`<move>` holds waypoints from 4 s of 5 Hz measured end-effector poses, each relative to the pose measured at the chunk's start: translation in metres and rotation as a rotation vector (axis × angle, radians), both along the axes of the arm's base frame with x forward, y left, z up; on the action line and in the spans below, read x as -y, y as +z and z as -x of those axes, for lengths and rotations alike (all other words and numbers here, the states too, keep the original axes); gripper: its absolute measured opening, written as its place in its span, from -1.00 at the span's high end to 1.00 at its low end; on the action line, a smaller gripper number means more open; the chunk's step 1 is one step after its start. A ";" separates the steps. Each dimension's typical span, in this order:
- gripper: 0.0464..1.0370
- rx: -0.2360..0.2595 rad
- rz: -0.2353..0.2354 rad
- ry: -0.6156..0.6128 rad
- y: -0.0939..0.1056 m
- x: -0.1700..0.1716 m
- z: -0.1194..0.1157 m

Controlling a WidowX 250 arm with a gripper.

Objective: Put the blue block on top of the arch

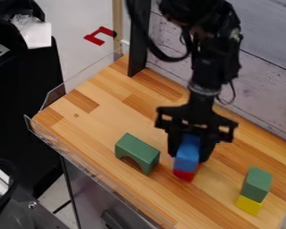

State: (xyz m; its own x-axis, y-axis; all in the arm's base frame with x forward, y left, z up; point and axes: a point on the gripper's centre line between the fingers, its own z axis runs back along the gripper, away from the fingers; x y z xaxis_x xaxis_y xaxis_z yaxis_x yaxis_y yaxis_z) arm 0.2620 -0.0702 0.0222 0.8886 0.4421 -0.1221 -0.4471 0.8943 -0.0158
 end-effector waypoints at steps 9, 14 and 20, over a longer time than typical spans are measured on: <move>-0.07 0.048 0.000 1.010 -0.012 -0.052 0.024; -0.07 0.070 0.037 1.173 -0.016 -0.065 0.020; -0.93 0.178 -0.018 0.879 0.051 -0.044 -0.006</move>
State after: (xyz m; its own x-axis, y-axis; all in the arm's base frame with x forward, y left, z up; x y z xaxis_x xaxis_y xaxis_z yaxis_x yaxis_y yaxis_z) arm 0.2677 -0.0266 0.0737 0.2339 0.9723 -0.0015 -0.9628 0.2314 -0.1396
